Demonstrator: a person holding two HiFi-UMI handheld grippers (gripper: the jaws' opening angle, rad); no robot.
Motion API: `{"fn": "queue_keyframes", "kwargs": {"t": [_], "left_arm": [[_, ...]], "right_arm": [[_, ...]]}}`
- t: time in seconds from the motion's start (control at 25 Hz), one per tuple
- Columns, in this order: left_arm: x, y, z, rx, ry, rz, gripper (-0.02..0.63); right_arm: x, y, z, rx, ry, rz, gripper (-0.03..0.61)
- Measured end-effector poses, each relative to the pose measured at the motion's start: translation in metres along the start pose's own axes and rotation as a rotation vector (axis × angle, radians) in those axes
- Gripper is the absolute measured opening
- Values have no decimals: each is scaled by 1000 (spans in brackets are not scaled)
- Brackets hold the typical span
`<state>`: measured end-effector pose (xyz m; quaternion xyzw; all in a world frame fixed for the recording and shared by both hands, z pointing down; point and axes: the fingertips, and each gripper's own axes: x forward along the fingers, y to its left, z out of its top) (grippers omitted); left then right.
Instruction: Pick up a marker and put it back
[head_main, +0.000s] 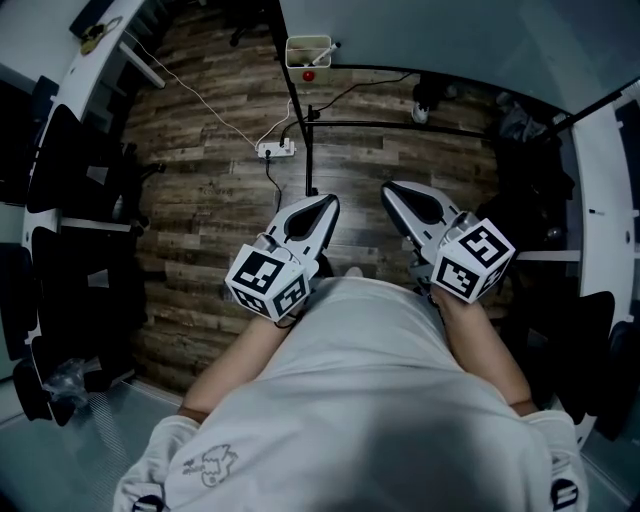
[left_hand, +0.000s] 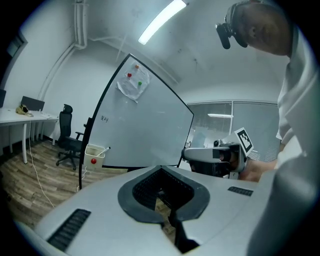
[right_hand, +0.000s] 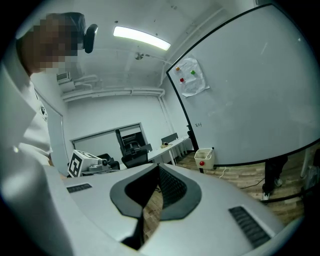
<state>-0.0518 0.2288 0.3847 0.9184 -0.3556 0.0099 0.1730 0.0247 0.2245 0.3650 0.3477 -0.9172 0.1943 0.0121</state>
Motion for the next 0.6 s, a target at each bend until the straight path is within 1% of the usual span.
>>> {"fn": "queue_keyframes", "kwargs": {"t": [0.32, 0.48, 0.6], "left_arm": [[-5, 0, 1, -5, -14, -3, 5], [-3, -4, -2, -9, -8, -14, 5], [0, -5, -5, -11, -4, -21, 5]], "right_arm": [[-4, 6, 1, -8, -7, -12, 11], [-9, 2, 2, -17, -16, -41, 11], [-11, -2, 3, -20, -27, -45, 11]]}}
